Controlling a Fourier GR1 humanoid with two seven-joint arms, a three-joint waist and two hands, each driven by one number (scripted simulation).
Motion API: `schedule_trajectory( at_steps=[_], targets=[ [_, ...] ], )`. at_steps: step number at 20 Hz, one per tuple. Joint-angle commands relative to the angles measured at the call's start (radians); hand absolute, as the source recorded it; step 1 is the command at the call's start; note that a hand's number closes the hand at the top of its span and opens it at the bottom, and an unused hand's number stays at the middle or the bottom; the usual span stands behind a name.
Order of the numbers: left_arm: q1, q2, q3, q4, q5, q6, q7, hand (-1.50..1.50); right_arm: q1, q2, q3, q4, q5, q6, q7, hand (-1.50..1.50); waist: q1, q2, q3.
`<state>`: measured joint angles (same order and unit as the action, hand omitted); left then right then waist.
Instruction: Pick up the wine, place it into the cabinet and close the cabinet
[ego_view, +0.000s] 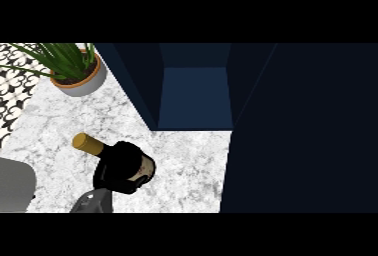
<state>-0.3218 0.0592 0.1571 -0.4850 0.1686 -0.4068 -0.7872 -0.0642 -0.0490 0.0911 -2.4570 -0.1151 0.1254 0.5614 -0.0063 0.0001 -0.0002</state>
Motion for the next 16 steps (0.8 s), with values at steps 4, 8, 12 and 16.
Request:
schedule_trajectory(
  at_steps=[4, 8, 12, 16],
  targets=[
    [-0.026, -0.004, 0.053, -0.003, 0.078, -0.017, 0.006, 1.50, 0.079, 0.015, -0.015, -0.082, -0.075, 0.008, -0.004, -1.50, -0.002, 0.000, 0.000],
    [0.011, 0.006, 0.141, 0.015, 0.146, 0.066, -0.028, 1.50, -0.037, -0.008, -0.024, -0.025, -0.056, -0.001, 0.046, -1.50, 0.002, 0.002, -0.001],
    [0.081, 0.031, 0.130, -0.138, 0.195, 0.025, 0.054, 1.50, 0.011, -0.018, -0.072, -0.071, -0.115, 0.012, 0.043, -1.50, 0.009, -0.003, 0.001],
    [0.093, 0.011, 0.107, -0.190, 0.208, 0.019, 0.081, 1.50, -0.027, 0.005, 0.003, -0.081, -0.039, -0.022, 0.100, -1.50, 0.010, -0.003, 0.001]
  ],
)
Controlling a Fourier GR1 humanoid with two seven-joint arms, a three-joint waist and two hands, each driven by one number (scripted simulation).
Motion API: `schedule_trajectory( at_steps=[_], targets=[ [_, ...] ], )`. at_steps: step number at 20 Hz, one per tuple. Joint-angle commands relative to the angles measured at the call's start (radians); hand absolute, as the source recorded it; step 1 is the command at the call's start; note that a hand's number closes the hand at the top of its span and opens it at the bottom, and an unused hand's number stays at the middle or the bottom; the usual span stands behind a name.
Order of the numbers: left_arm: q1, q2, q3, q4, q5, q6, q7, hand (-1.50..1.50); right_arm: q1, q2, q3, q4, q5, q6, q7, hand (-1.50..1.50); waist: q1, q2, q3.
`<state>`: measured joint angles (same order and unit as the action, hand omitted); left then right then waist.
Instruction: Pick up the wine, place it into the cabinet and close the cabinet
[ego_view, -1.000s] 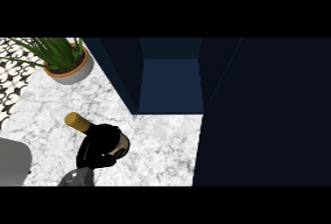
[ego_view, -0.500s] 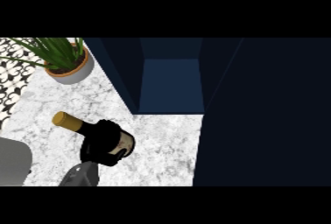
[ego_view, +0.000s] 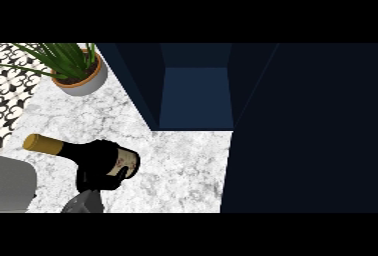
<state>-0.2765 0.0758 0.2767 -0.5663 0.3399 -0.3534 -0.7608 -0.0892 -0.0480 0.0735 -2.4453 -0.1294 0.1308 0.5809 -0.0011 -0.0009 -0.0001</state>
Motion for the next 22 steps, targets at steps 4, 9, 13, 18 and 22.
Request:
schedule_trajectory(
  at_steps=[4, 9, 13, 18, 22],
  targets=[
    [0.163, -0.038, -0.069, -0.252, 0.041, -0.035, 0.113, 1.50, -0.031, -0.004, -0.037, -0.021, -0.063, -0.019, 0.034, -1.50, 0.007, -0.001, 0.001],
    [0.166, -0.075, -0.173, -0.438, 0.047, 0.052, 0.210, 1.50, 0.029, -0.009, -0.027, -0.097, -0.085, 0.011, 0.050, -1.50, 0.005, -0.004, 0.001],
    [0.248, -0.075, -0.344, -0.636, 0.098, 0.190, 0.293, 1.50, -0.012, 0.009, -0.005, -0.016, -0.019, -0.004, 0.012, -1.50, 0.007, -0.003, 0.001],
    [0.334, -0.076, -0.522, -0.788, 0.158, 0.355, 0.326, 1.50, -0.033, 0.020, 0.021, -0.038, -0.010, -0.023, 0.053, -1.50, 0.005, -0.002, 0.000],
    [0.310, -0.076, -0.640, -0.781, 0.185, 0.469, 0.279, 1.50, -0.018, 0.035, 0.057, -0.044, 0.005, -0.030, 0.053, -1.50, 0.001, 0.000, 0.000]
  ],
)
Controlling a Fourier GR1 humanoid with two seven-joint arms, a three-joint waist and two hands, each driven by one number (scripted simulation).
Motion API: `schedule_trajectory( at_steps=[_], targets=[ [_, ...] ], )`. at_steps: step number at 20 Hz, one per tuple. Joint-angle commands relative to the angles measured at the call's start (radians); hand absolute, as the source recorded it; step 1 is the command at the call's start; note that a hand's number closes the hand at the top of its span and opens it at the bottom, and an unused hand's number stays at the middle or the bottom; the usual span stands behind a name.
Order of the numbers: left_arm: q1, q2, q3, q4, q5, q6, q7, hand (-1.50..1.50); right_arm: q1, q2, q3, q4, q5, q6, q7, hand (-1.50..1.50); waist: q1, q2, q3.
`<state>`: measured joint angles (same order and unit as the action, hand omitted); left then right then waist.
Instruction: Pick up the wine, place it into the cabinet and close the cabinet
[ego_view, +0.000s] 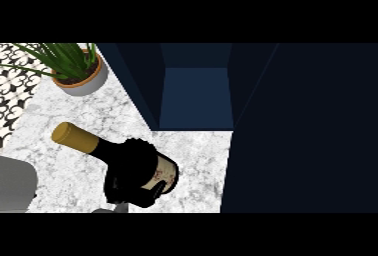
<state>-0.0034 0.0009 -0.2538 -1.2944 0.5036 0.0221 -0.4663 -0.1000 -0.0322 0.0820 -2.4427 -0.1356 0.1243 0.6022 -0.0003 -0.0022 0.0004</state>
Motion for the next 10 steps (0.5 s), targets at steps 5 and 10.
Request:
schedule_trajectory(
  at_steps=[5, 10],
  targets=[
    [-0.066, -0.001, -0.152, 0.056, 0.127, 0.200, -0.026, 1.50, 0.148, -0.017, -0.027, -0.088, -0.094, 0.075, -0.063, -1.50, -0.008, 0.002, 0.000],
    [-0.152, -0.001, -0.162, 0.101, 0.201, 0.272, -0.049, 1.50, -0.011, -0.023, -0.044, 0.012, -0.068, 0.022, 0.005, -1.50, -0.002, 0.002, -0.001]
  ],
)
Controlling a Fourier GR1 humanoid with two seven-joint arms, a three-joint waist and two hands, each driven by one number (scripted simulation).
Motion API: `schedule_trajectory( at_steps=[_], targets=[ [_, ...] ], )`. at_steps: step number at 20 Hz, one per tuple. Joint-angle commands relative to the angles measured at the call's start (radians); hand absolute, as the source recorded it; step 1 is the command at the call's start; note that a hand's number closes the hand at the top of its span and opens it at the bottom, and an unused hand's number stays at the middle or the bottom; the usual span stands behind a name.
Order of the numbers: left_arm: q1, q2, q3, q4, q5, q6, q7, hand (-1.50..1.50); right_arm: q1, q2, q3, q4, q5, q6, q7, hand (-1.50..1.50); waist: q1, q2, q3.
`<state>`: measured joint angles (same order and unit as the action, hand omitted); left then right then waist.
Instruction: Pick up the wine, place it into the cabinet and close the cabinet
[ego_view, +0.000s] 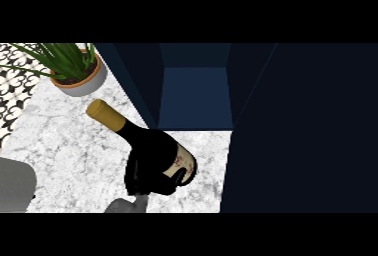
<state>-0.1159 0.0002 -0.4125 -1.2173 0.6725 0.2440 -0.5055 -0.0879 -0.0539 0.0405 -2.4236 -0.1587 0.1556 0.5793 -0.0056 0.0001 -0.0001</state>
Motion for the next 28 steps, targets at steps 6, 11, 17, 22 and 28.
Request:
schedule_trajectory(
  at_steps=[6, 11, 17, 22, 28],
  targets=[
    [-0.103, 0.000, -0.054, 0.208, 0.133, 0.013, -0.134, 1.50, 0.120, 0.029, 0.035, -0.060, -0.002, 0.022, -0.069, -1.50, -0.003, 0.000, 0.000],
    [-0.260, 0.000, -0.116, 0.342, 0.244, 0.045, -0.201, 1.50, -0.038, 0.016, 0.024, 0.013, -0.012, -0.018, -0.018, -1.50, -0.004, 0.002, -0.001],
    [-0.346, 0.000, -0.068, 0.390, 0.248, 0.048, -0.201, 1.50, 0.020, -0.011, -0.028, 0.034, -0.047, 0.030, -0.065, -1.50, -0.003, 0.001, 0.000],
    [-0.464, 0.000, -0.111, 0.540, 0.367, 0.024, -0.260, 1.50, 0.012, 0.008, 0.006, 0.021, -0.043, 0.007, -0.039, -1.50, -0.014, 0.004, -0.001],
    [-0.601, 0.000, -0.010, 0.696, 0.403, -0.022, -0.221, 1.50, -0.033, -0.013, -0.034, 0.056, -0.072, 0.009, -0.043, -1.50, -0.020, 0.007, -0.001]
  ],
)
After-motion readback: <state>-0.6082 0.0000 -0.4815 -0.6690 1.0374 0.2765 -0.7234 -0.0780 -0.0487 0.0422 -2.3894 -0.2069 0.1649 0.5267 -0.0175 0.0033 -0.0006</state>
